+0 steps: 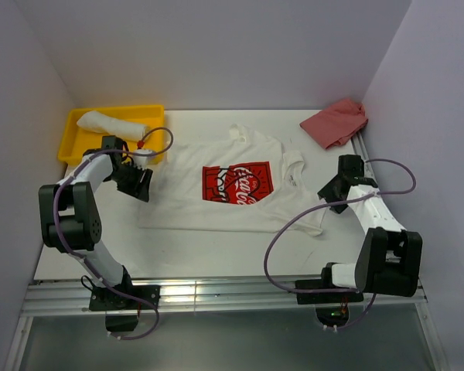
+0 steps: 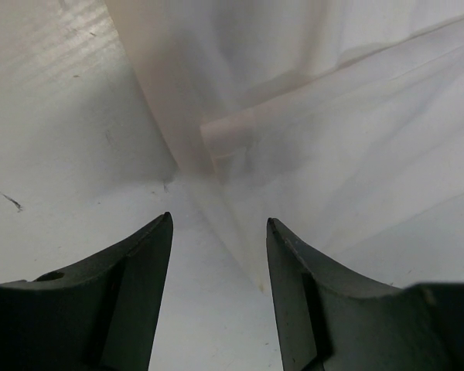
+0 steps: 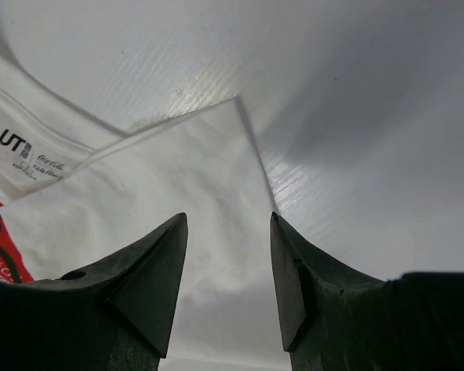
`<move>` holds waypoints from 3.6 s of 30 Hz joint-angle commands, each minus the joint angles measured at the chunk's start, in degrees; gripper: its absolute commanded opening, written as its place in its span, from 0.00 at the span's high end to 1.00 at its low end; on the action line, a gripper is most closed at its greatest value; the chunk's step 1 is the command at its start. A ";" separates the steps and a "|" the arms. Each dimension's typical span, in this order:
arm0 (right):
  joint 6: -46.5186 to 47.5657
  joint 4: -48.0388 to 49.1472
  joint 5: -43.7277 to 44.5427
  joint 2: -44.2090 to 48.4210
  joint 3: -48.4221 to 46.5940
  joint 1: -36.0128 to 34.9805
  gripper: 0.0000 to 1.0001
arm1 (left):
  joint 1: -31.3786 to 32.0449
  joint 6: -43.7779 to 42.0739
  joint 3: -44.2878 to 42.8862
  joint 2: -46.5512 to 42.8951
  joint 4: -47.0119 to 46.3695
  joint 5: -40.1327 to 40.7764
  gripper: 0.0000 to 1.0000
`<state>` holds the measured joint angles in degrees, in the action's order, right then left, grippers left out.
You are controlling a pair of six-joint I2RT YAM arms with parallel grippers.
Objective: Roll the t-shirts
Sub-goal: Fold the tshirt
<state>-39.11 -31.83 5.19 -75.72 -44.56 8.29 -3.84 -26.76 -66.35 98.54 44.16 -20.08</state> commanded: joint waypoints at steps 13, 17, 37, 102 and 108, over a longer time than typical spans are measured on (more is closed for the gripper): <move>-5.80 -1.83 5.27 -3.54 -10.89 -18.03 0.46 | 1.81 3.56 -6.87 4.64 -1.97 -1.55 0.44; -6.50 -0.60 5.44 -9.08 -13.97 -21.03 0.47 | 2.78 4.70 -6.69 4.99 -3.12 -0.58 0.46; -7.12 -2.62 7.73 -25.00 -24.53 -25.78 0.50 | 3.31 6.29 -5.99 6.84 -5.14 2.50 0.75; -6.86 -8.86 13.35 -22.63 -32.78 -31.23 1.00 | 4.89 9.27 -1.50 -3.89 -7.69 7.59 1.00; -5.45 -10.44 14.85 -25.43 -37.00 -32.72 1.00 | 4.45 9.63 -1.07 -2.22 -8.65 8.21 1.00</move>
<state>-45.47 -41.50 17.30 -99.81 -77.84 -23.38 1.08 -18.02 -67.68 95.61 37.52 -13.13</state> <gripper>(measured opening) 0.009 0.011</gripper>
